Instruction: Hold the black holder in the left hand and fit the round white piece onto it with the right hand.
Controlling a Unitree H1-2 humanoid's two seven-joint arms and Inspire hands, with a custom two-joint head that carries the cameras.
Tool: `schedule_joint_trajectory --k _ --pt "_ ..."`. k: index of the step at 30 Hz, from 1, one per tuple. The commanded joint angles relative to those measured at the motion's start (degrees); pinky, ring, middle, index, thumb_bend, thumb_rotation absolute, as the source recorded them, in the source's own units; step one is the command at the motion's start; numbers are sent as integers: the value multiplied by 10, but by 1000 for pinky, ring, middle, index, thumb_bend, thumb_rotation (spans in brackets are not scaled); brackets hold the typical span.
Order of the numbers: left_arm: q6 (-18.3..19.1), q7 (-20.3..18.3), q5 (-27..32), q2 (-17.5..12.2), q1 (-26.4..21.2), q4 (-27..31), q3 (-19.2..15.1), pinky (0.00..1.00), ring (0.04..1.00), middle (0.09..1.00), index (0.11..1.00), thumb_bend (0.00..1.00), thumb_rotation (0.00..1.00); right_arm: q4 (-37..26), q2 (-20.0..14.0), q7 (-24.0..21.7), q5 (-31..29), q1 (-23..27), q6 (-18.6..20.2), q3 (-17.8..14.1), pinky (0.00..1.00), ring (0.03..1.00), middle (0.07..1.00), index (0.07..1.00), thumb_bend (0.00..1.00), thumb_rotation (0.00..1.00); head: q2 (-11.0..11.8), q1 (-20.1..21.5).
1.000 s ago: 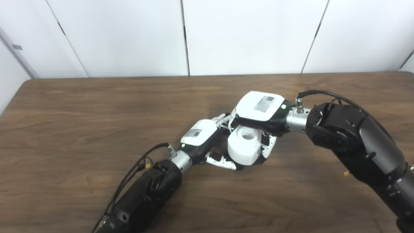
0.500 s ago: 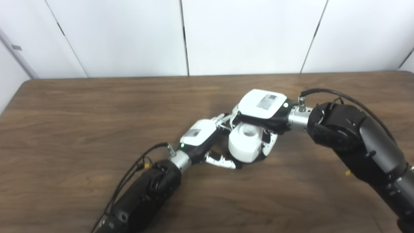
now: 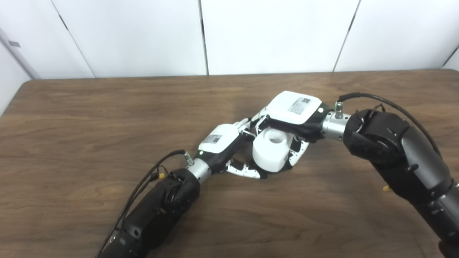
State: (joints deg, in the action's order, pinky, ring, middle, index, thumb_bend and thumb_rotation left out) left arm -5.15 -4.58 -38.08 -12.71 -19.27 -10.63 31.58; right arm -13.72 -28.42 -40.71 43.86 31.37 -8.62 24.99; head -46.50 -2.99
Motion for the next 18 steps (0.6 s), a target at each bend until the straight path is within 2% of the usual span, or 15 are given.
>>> schedule_joint_trajectory --k 1,6,18 --pt "18 -47 -18 -11 28 -27 22 943 989 961 485 524 69 -6 -5 -3 14 5 -1 1 775 847 894 989 947 243 -1 0" --pt "19 -47 -19 -10 27 -29 22 939 982 954 485 524 69 -11 -5 2 20 7 -3 -5 746 857 955 1000 1000 280 -1 0" --pt "18 -53 -13 -14 28 -27 21 945 990 958 485 524 69 -12 0 12 6 18 -1 -26 741 833 936 1000 1000 255 -3 2"
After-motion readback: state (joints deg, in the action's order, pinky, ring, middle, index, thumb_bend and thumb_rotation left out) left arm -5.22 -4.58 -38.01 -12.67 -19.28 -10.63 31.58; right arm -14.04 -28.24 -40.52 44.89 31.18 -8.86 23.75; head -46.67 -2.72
